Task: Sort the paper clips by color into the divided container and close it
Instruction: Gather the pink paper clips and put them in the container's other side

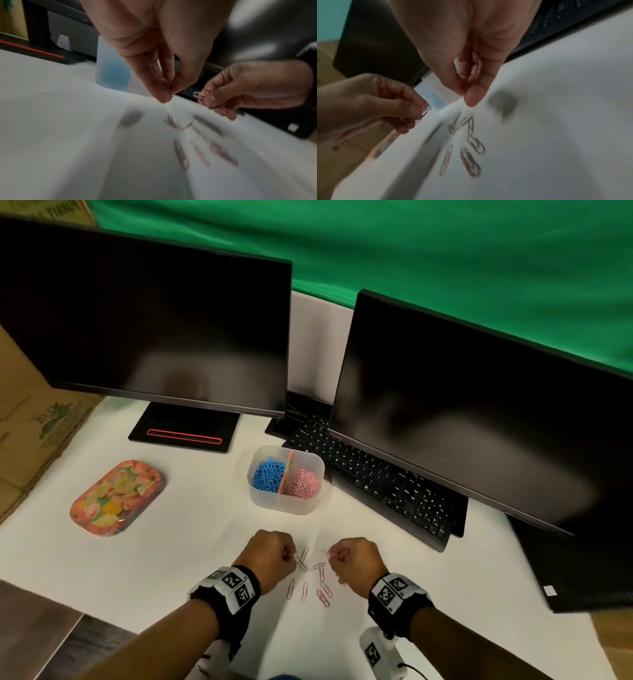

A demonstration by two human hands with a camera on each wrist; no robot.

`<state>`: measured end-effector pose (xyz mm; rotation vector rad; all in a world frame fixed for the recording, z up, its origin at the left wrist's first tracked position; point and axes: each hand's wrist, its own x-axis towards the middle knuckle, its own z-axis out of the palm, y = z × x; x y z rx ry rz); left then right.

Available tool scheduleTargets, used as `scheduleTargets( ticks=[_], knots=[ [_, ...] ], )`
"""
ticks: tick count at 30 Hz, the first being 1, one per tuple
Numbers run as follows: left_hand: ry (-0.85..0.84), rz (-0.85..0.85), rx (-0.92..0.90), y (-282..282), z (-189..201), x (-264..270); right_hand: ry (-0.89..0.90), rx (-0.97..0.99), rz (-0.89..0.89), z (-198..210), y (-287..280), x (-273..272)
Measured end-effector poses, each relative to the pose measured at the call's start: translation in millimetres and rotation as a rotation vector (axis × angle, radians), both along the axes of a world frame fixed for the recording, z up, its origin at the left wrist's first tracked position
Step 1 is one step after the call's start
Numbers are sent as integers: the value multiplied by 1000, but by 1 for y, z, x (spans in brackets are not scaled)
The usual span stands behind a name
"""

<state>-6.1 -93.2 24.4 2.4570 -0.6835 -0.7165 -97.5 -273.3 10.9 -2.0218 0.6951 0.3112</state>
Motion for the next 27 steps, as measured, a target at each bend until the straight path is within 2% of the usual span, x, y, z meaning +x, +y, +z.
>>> scheduleTargets(
  ticks=[4,7,10,14,18,21,24,27],
  knots=[
    [-30,110,-192,-15,34,20,-141,146,-126,26,-11,12],
    [-64,171,-260,-40,55,45,-227,176,-157,49,-15,35],
    [-74,234,-233,-60,61,69,-261,131,-157,66,-16,63],
    [-102,181,-121,-62,55,81,-247,7,-119,76,-13,96],
    [-135,267,-160,-44,56,76,-192,-115,-95,70,-6,127],
    [-123,192,-117,-26,49,61,-122,-177,-68,68,0,138],
    [-96,49,-7,-11,30,41,-210,-247,26,75,-2,124],
    [-37,-93,129,2,7,19,-252,-393,259,66,-3,84]
  ],
)
